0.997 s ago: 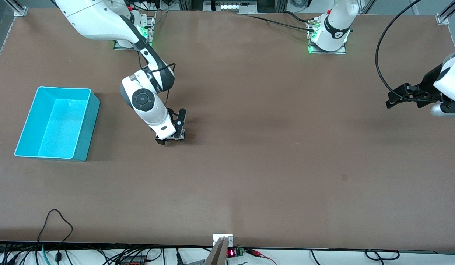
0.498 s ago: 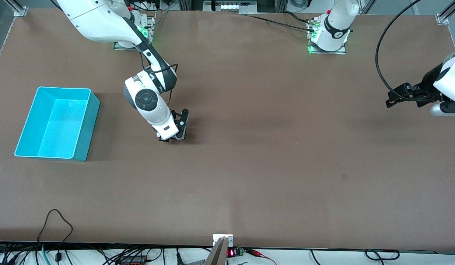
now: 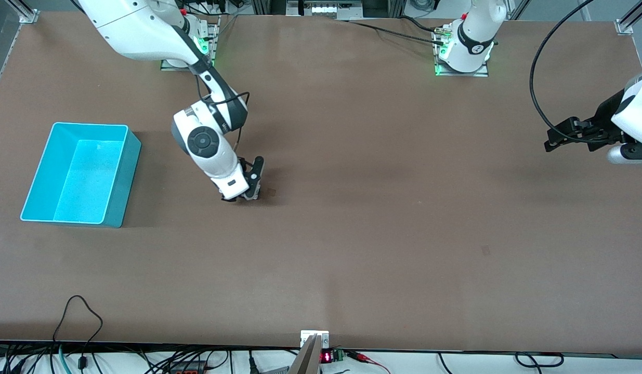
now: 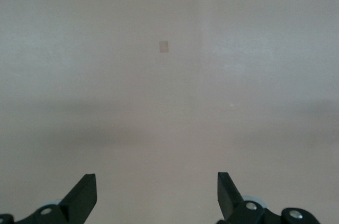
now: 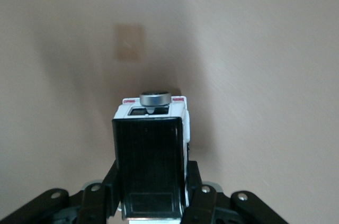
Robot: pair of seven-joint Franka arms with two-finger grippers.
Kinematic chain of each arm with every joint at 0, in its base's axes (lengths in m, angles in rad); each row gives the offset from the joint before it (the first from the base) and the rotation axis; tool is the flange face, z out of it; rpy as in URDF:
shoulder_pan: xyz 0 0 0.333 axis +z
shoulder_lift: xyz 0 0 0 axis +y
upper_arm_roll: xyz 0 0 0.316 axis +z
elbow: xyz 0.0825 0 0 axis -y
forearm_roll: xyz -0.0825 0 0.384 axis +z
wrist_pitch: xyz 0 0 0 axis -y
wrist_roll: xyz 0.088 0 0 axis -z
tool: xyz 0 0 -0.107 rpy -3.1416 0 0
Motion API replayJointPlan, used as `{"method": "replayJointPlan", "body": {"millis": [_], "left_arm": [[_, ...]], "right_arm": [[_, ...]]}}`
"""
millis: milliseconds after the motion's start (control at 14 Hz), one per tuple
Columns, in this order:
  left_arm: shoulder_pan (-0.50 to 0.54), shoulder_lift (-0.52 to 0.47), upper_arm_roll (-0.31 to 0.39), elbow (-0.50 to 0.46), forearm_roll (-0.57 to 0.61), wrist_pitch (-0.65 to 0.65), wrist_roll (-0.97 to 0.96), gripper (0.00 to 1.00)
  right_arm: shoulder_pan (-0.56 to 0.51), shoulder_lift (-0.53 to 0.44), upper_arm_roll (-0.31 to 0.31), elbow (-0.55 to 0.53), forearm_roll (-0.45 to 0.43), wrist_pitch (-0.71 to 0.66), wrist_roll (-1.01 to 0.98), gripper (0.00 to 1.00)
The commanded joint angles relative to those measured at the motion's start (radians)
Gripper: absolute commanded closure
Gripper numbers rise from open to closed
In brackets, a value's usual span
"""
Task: Wind and store white jeep toy
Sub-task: 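Lift the jeep with the right gripper and carry it over the bin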
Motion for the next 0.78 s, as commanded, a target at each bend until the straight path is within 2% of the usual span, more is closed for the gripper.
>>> {"method": "replayJointPlan", "body": {"millis": [0, 285, 570, 712], "left_arm": [[0.001, -0.013, -0.005, 0.006, 0.003, -0.008, -0.006, 0.0], [0.001, -0.013, -0.005, 0.008, 0.001, -0.009, -0.004, 0.0], [0.001, -0.015, -0.006, 0.008, 0.001, -0.017, -0.004, 0.0], [-0.005, -0.015, -0.009, 0.008, 0.001, -0.018, -0.004, 0.0]], "right_arm": [[-0.014, -0.062, -0.053, -0.003, -0.005, -0.008, 0.032, 0.98], [-0.03, -0.172, -0.155, -0.003, -0.005, -0.103, 0.072, 0.98], [-0.117, -0.289, -0.254, -0.003, -0.005, -0.191, 0.094, 1.0], [-0.128, -0.332, -0.341, -0.003, -0.004, -0.231, 0.106, 1.0]]}}
